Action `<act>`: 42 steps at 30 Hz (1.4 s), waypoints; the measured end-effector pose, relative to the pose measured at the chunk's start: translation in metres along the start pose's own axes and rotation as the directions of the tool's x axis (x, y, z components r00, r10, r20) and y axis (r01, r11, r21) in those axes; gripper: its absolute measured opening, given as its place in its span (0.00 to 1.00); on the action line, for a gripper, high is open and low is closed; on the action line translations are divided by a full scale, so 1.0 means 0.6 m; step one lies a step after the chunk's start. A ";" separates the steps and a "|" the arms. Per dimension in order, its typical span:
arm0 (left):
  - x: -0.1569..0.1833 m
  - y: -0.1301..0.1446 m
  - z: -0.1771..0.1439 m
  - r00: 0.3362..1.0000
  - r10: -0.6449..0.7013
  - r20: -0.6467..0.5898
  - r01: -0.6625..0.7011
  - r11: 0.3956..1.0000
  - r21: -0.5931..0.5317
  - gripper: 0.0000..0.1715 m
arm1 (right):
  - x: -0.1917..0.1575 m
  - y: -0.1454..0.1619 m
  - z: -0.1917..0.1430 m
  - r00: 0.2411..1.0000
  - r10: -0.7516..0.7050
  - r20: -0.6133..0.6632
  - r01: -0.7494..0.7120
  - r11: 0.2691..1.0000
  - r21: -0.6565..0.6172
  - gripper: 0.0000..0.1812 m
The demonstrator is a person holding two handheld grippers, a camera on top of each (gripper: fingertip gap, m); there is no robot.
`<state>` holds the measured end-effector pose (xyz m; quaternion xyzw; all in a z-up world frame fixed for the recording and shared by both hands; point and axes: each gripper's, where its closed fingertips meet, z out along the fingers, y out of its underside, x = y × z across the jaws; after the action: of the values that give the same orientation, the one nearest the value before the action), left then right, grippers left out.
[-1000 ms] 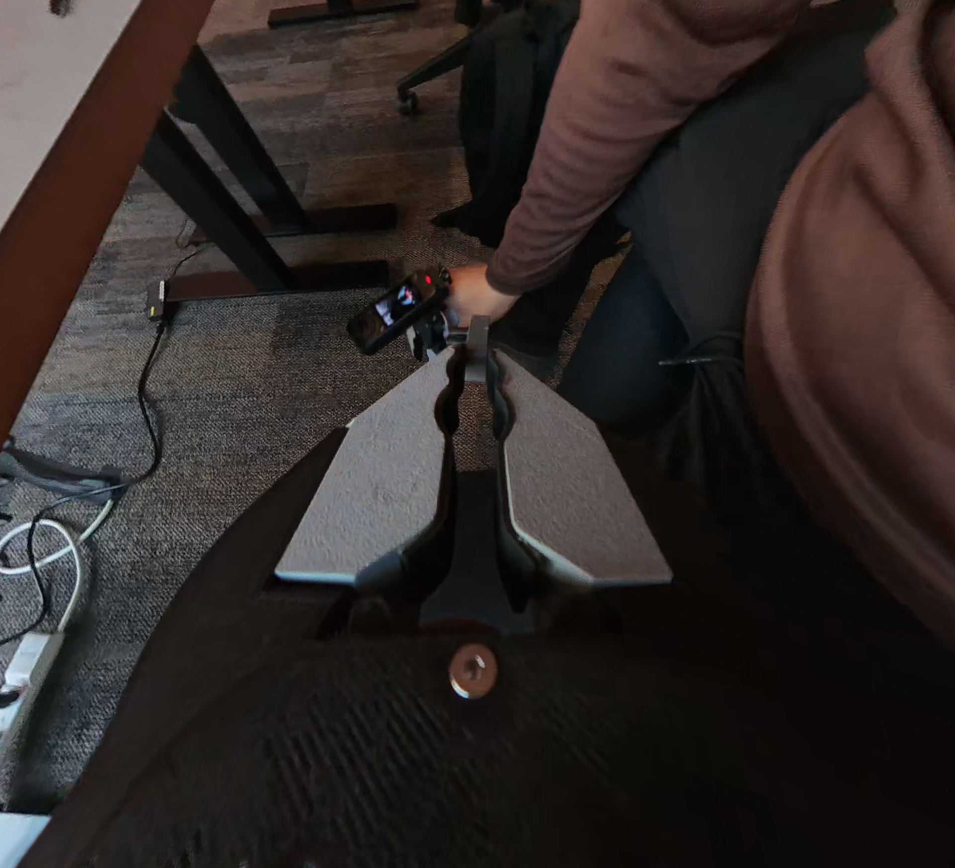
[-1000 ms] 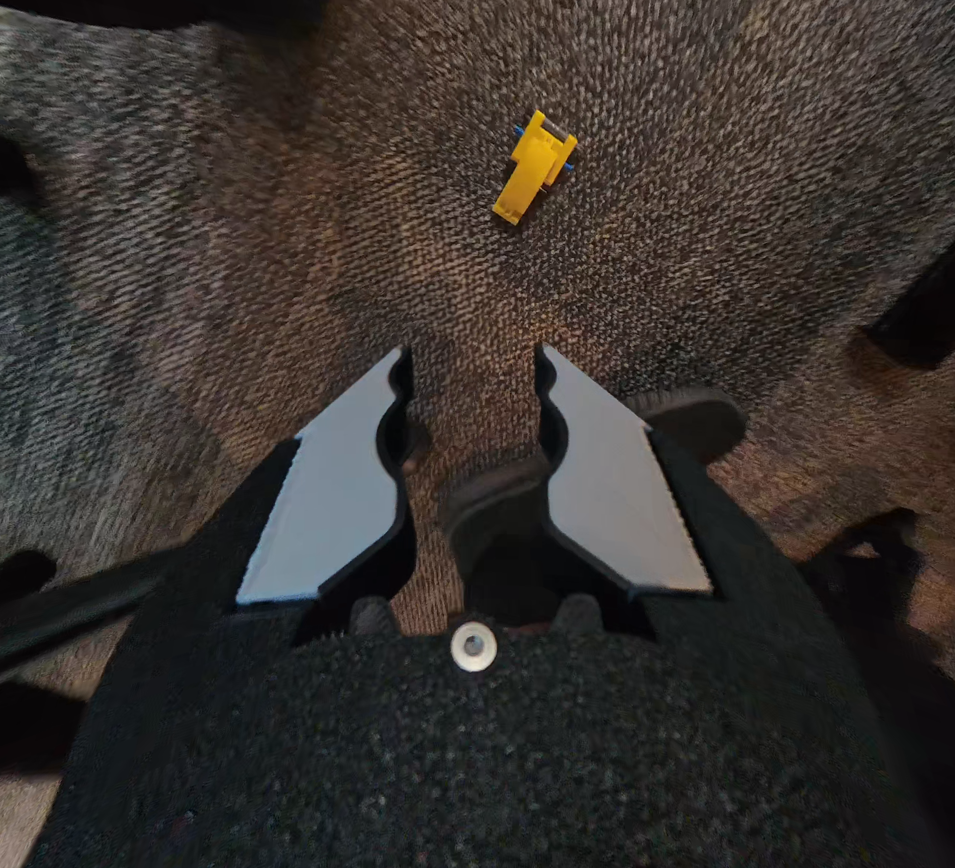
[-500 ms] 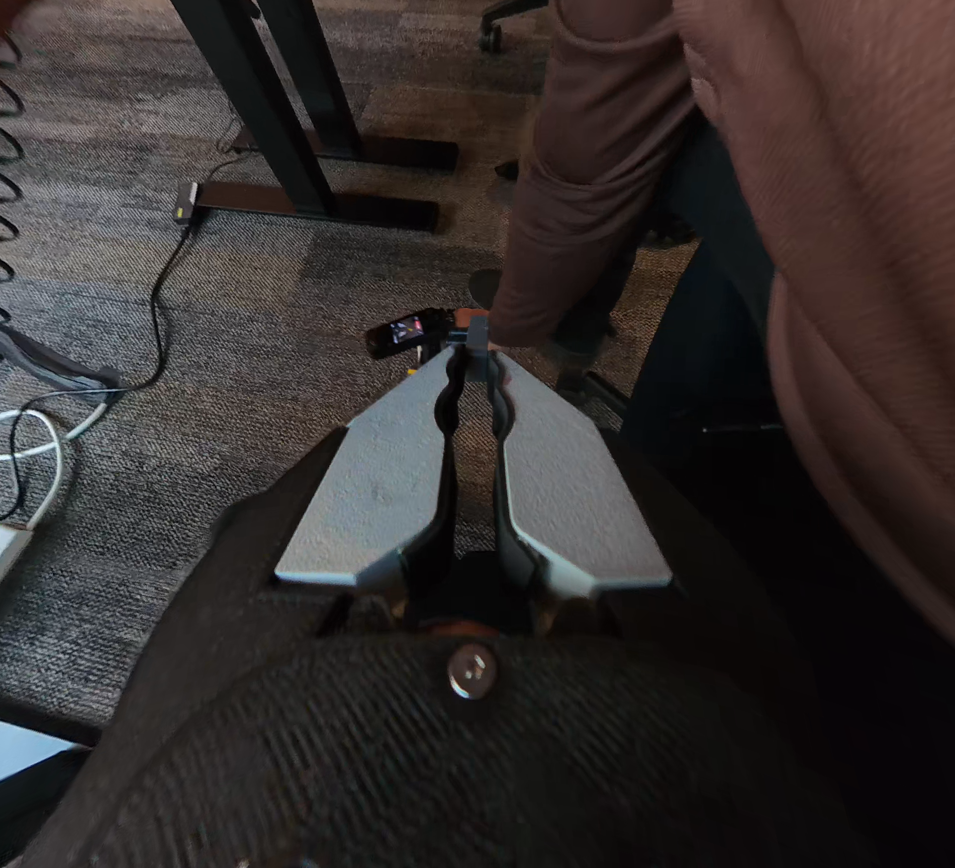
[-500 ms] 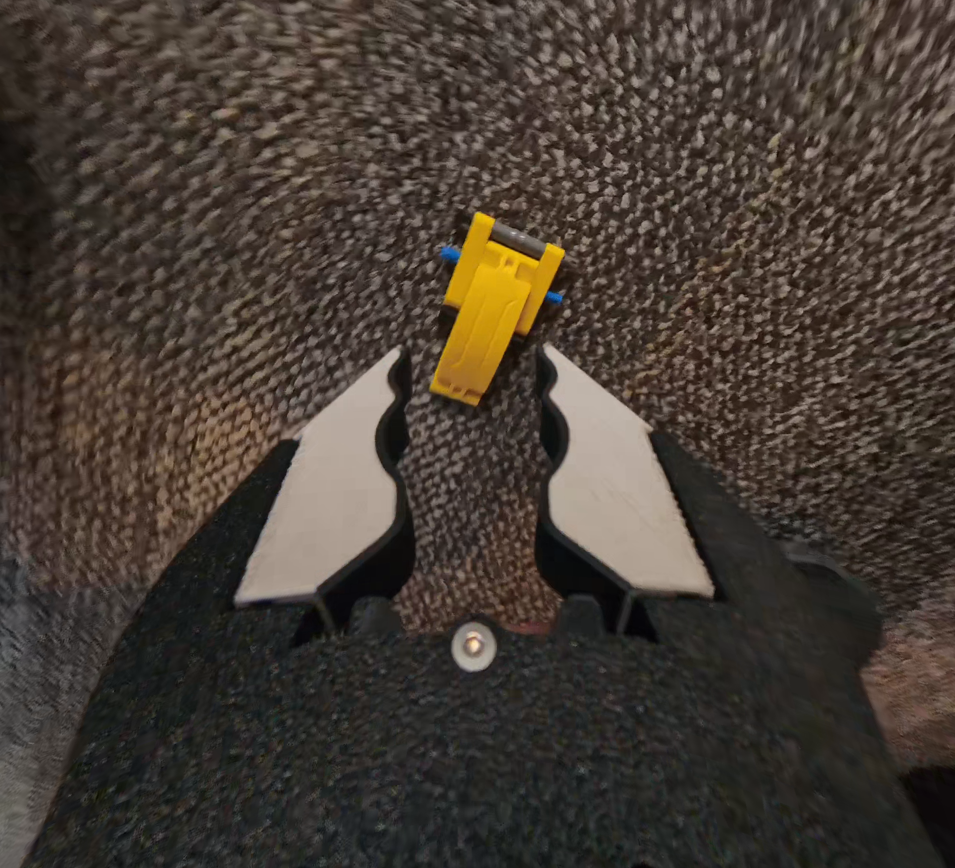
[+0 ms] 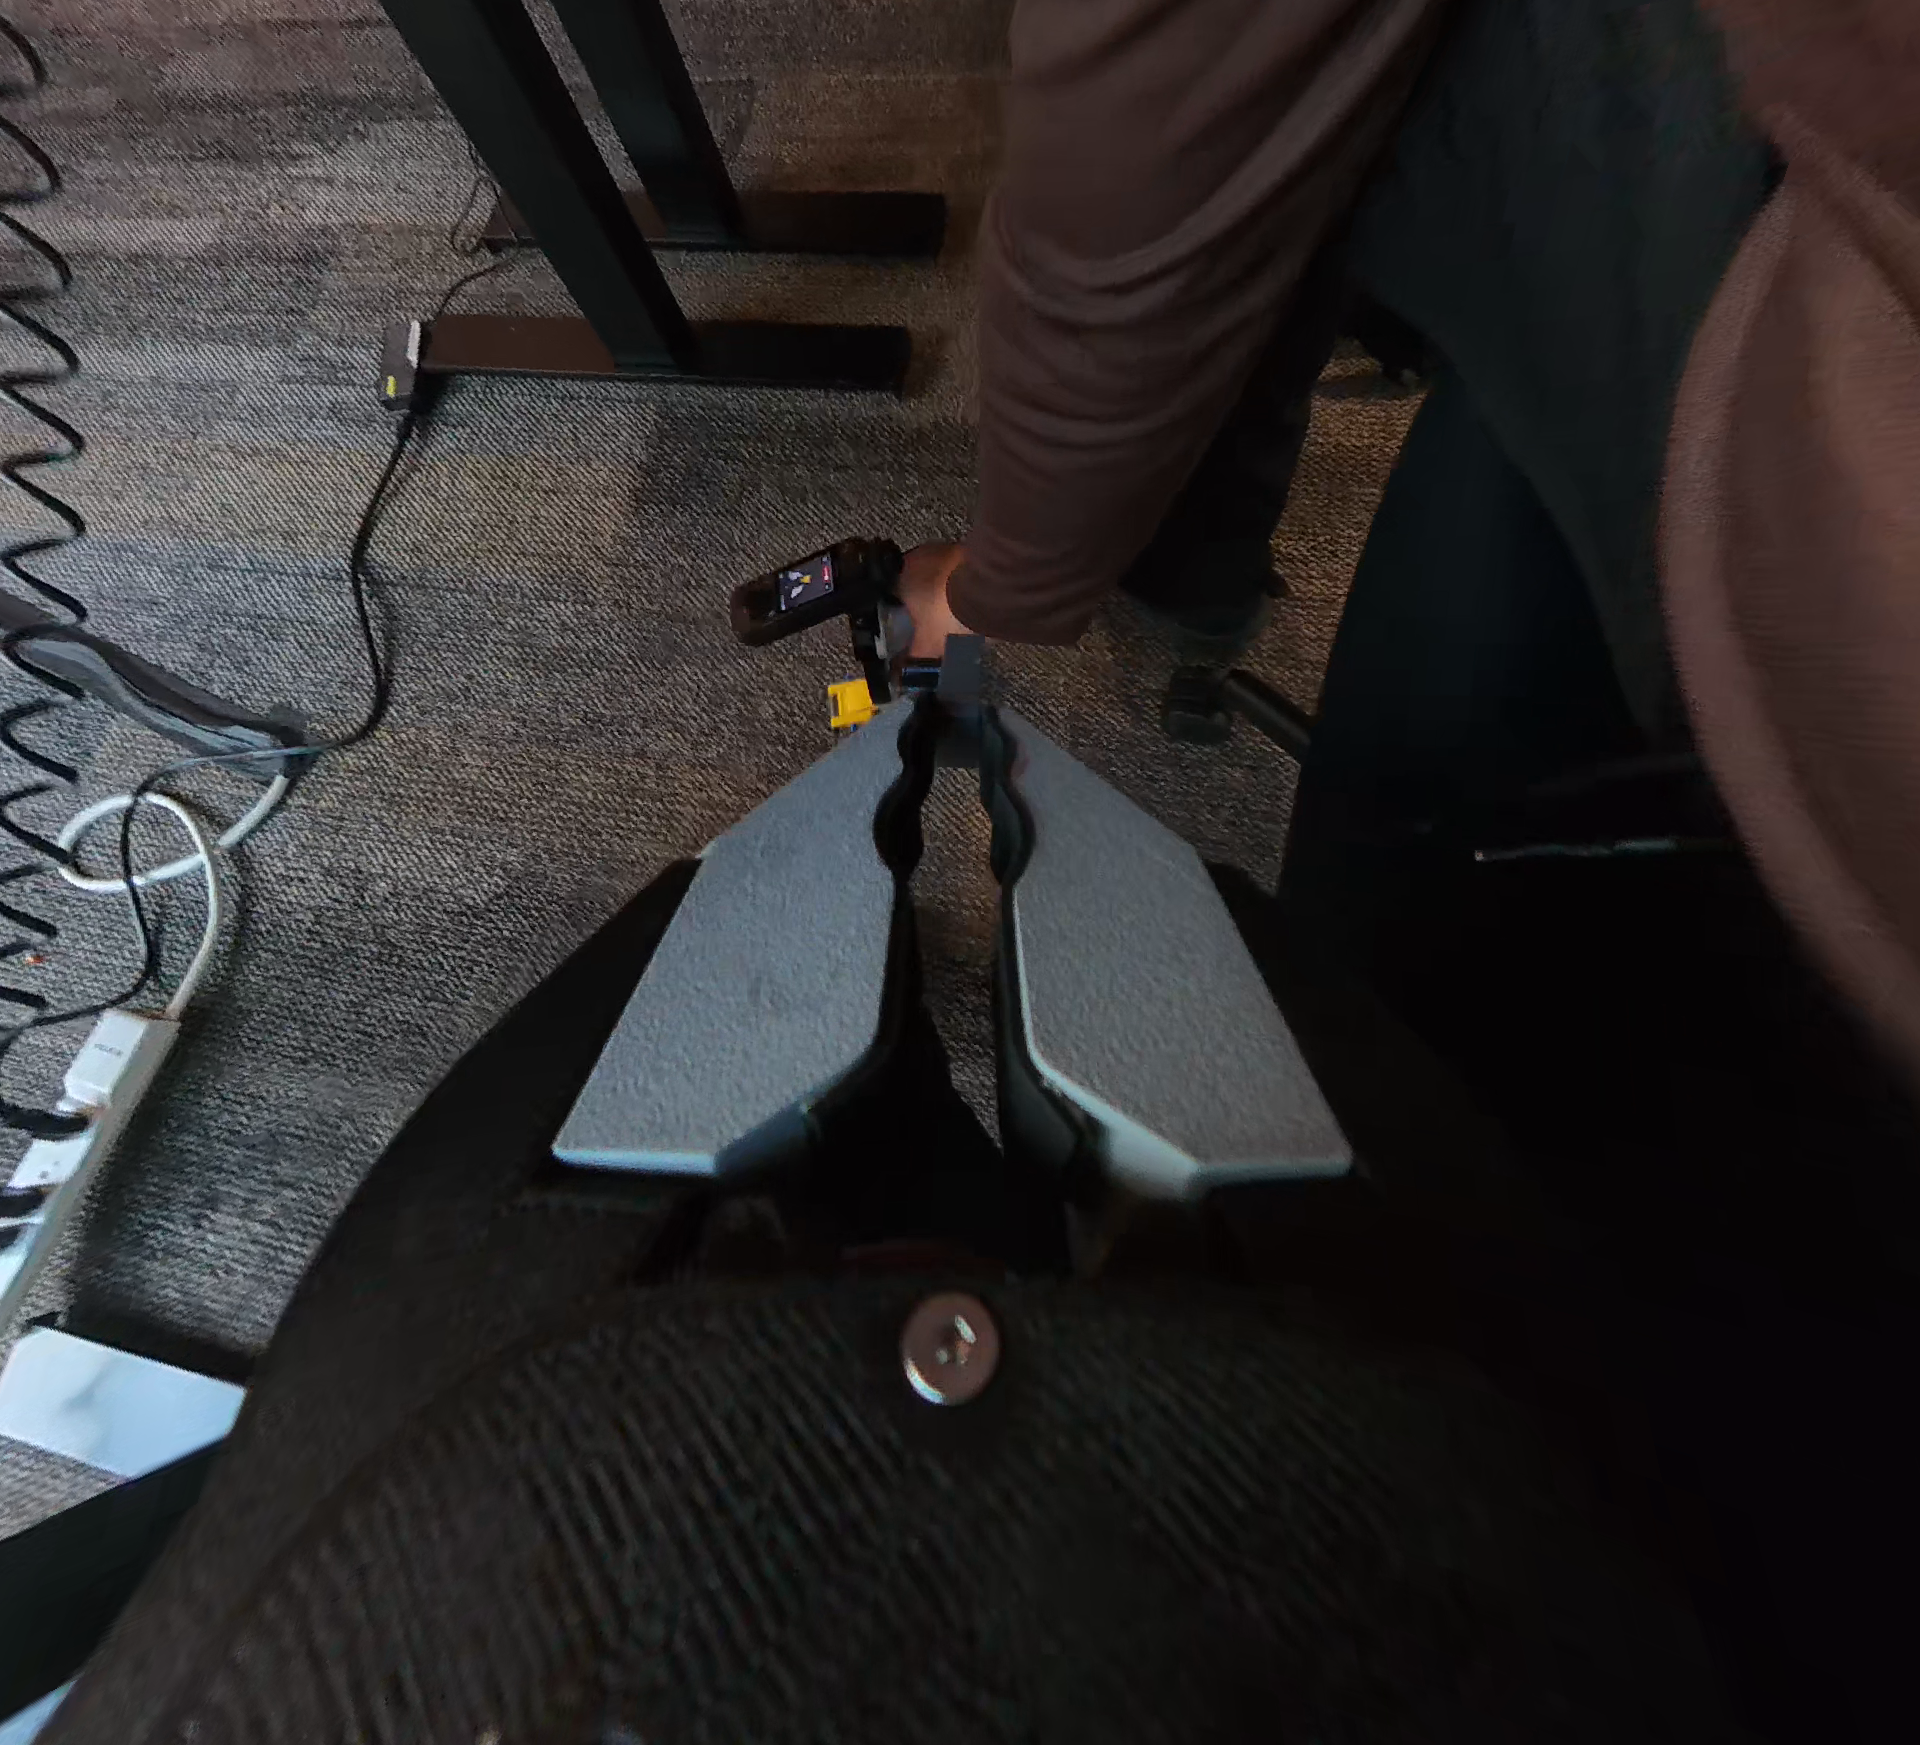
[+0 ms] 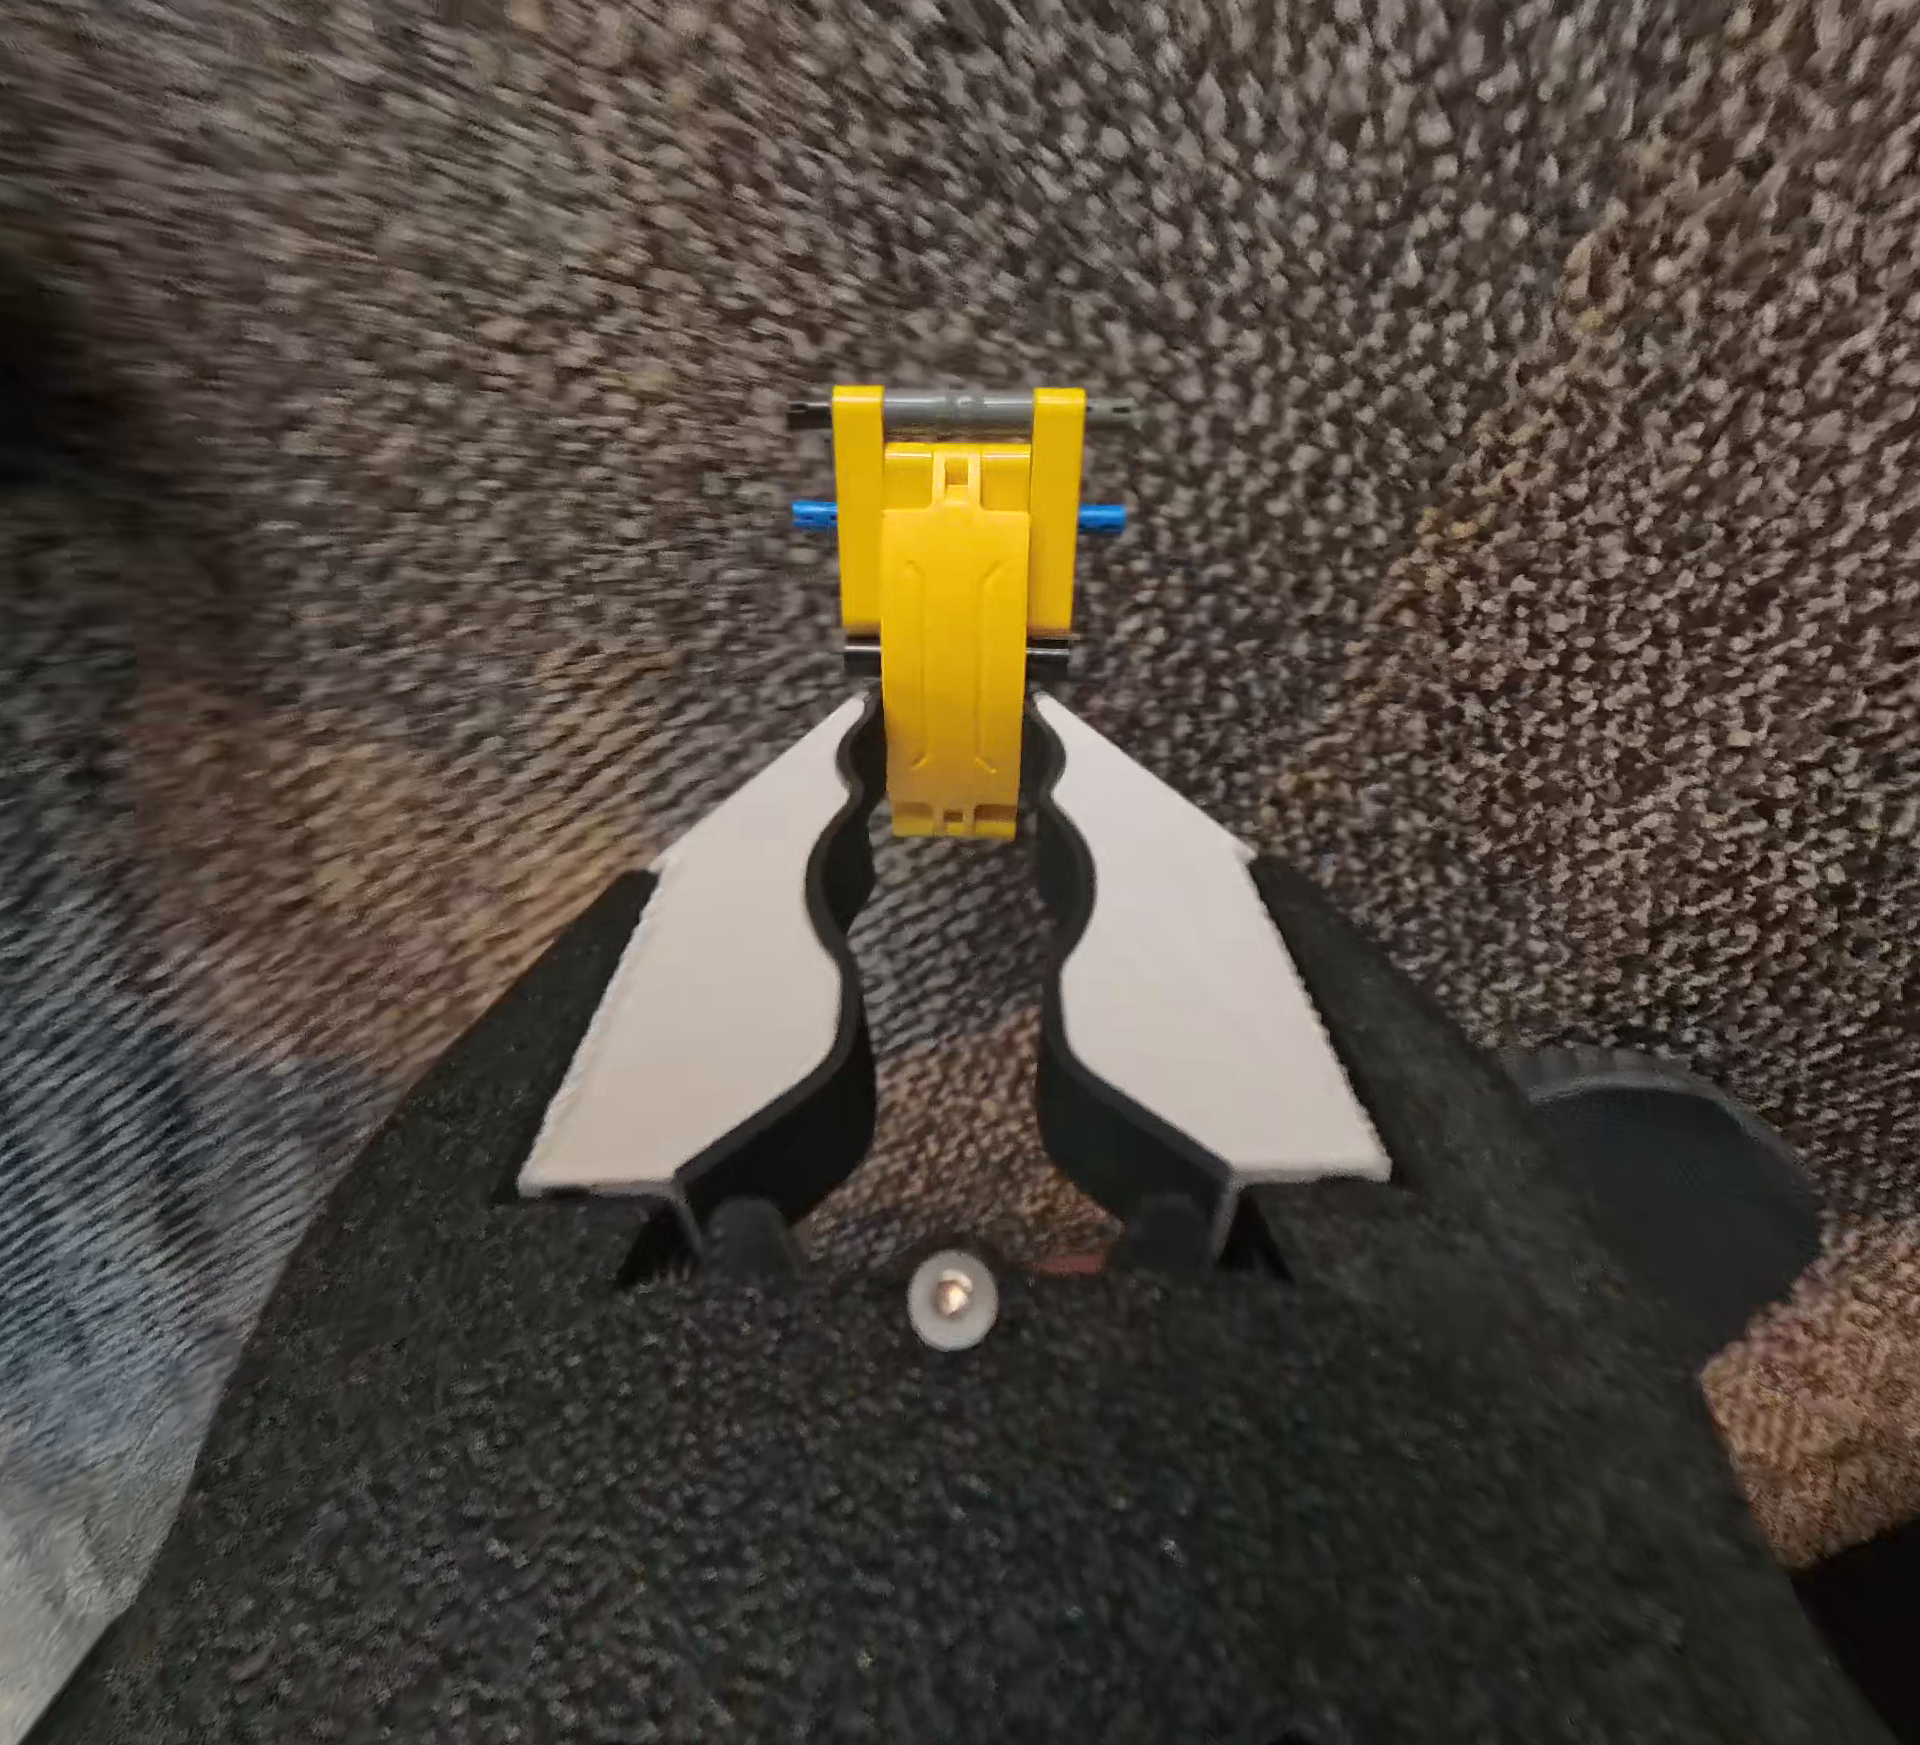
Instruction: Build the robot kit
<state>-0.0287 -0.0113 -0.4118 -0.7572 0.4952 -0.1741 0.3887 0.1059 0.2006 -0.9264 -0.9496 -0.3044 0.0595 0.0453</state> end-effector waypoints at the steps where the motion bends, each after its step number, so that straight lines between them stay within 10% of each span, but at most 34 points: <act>1: 0.002 -0.010 -0.004 1.000 0.025 -0.004 -0.025 1.000 0.009 0.03 | -0.015 -0.007 -0.023 0.999 -0.014 0.035 0.014 1.000 0.020 0.13; 13: 0.115 -0.172 -0.048 0.930 0.332 -0.155 -0.293 0.928 0.231 0.03 | -0.096 0.048 -0.339 0.915 -0.185 0.359 0.161 0.982 0.095 0.13; 24: 0.153 -0.202 0.000 0.856 0.446 -0.260 -0.384 0.887 0.257 0.03 | -0.177 0.186 -0.712 0.751 -0.451 0.482 0.360 0.892 0.273 0.13; 38: 0.080 -0.286 -0.017 0.944 0.041 -0.326 0.084 0.930 0.358 0.03 | -0.175 0.205 -1.009 0.789 -0.500 0.356 0.258 0.797 0.546 0.14; 42: 0.052 -0.264 -0.021 0.773 -0.326 -0.544 0.498 0.843 0.203 0.03 | -0.188 0.149 -1.067 0.736 -0.509 0.445 0.200 0.792 0.576 0.14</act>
<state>0.0746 -0.0115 -0.2872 -0.7011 0.3588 -0.5234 0.3251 0.1562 0.0305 -0.2945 -0.7614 -0.4594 0.4108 0.2011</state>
